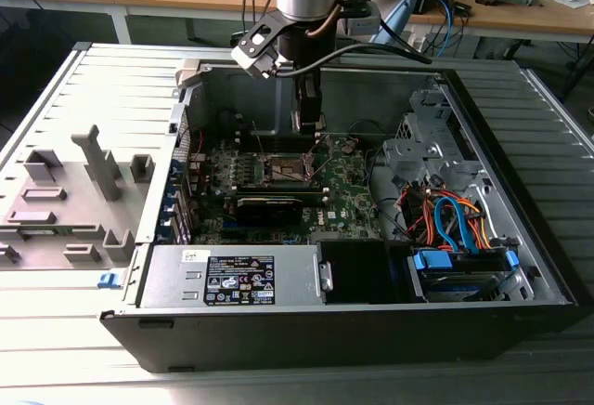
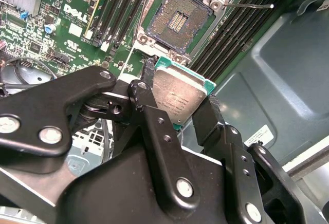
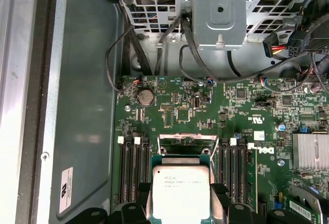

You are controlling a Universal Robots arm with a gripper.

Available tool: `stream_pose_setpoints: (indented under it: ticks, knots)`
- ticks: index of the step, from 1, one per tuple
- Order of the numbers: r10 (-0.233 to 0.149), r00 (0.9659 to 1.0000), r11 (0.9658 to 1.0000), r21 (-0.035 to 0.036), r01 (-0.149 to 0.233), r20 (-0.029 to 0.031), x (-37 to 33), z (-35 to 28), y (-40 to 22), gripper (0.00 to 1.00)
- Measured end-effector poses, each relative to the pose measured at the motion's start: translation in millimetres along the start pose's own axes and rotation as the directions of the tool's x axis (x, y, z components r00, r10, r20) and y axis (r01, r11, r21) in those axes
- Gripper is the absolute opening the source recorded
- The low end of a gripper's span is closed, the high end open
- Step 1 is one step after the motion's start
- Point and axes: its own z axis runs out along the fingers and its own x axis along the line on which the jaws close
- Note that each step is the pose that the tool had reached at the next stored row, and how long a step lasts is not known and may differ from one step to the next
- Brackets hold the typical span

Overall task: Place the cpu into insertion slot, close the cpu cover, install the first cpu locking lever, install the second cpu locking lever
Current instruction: 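Place the cpu into insertion slot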

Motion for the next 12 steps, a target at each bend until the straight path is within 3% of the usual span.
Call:
stream_pose_setpoints:
  ticks: [12]
  knots:
    - [0.009, 1.0, 1.0, -0.0001, -0.009, 0.0008, 0.0, 0.4, 0.0, 0.54]
